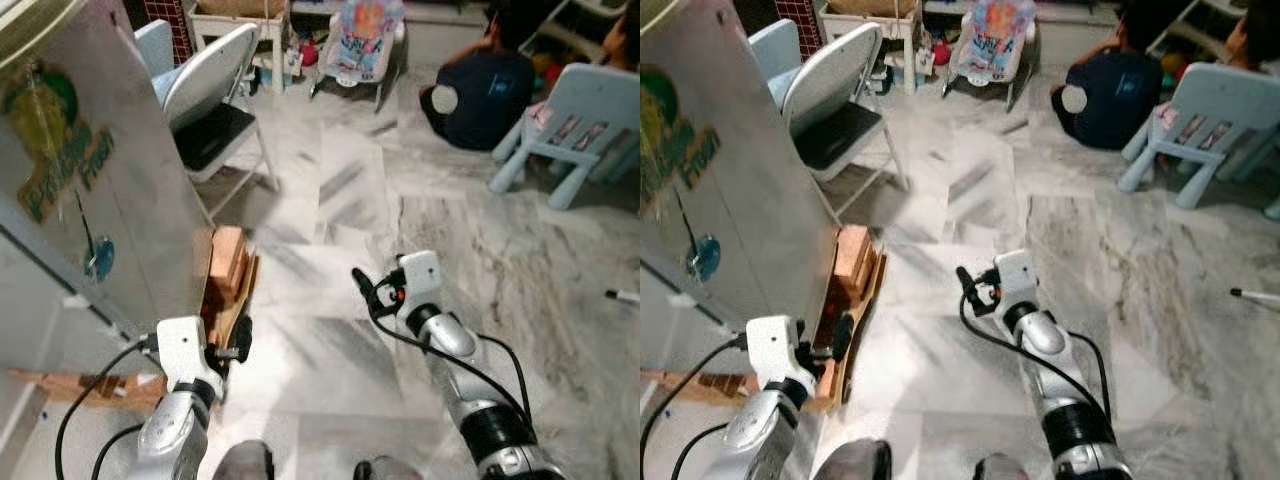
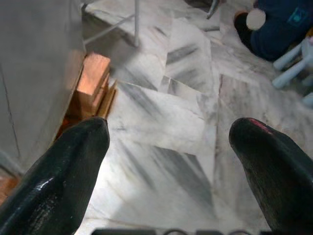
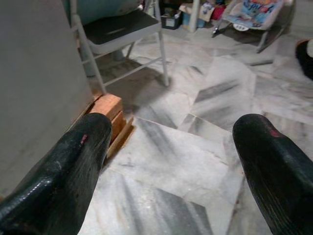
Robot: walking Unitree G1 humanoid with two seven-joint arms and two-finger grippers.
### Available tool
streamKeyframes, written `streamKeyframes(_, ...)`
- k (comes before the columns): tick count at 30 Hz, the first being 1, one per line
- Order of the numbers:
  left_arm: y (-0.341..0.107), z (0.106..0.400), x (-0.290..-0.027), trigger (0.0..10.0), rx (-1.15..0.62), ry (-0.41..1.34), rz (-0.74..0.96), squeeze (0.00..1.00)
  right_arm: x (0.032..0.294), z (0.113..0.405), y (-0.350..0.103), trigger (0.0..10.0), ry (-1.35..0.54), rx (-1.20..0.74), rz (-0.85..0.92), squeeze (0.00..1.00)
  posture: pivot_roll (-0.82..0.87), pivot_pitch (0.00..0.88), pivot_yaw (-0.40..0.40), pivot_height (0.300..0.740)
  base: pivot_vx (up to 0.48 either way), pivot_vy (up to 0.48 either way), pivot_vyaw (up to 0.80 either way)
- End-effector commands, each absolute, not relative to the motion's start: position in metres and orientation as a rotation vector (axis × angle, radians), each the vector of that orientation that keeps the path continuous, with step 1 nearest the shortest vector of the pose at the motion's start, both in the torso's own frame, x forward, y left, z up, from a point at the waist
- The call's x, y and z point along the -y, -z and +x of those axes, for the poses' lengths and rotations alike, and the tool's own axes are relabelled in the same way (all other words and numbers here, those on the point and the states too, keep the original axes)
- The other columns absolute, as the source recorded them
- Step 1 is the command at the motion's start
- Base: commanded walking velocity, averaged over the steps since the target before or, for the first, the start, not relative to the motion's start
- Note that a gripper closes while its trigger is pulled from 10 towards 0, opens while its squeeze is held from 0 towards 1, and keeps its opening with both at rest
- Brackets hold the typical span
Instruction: Restocking fridge
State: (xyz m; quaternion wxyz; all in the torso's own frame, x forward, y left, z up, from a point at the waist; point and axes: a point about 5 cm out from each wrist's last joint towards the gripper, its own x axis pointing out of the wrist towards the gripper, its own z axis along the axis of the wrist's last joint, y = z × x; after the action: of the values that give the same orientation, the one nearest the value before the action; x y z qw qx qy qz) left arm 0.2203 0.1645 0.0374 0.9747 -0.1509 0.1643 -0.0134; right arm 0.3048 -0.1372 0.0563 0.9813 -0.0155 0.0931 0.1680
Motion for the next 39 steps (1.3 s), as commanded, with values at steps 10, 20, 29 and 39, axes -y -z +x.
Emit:
streamKeyframes(10, -0.071, 0.240, -0.192, 10.0, -0.147, -0.043, -0.025, 0.00, 0.133, 0.307, -0.061, 10.0, -0.349, -0.171, -0.032, 0.00, 0.08, 0.099, -0.041, 0.740, 0.000, 0.000, 0.00)
streamKeyframes(20, -0.093, 0.227, -0.186, 10.0, -0.068, -0.034, -0.016, 0.00, 0.131, 0.307, -0.062, 10.0, -0.353, -0.163, -0.024, 0.00, 0.09, 0.101, -0.029, 0.740, 0.000, 0.000, 0.00)
streamKeyframes(29, -0.097, 0.227, -0.173, 10.0, -0.036, -0.002, 0.020, 0.00, 0.127, 0.308, -0.066, 10.0, -0.364, -0.136, -0.009, 0.00, 0.10, 0.094, -0.028, 0.740, 0.000, 0.219, 0.00)
streamKeyframes(39, -0.100, 0.225, -0.167, 10.0, -0.035, 0.026, 0.033, 0.00, 0.128, 0.305, -0.066, 10.0, -0.371, -0.127, 0.000, 0.00, 0.10, 0.094, -0.018, 0.740, 0.000, 0.387, 0.00)
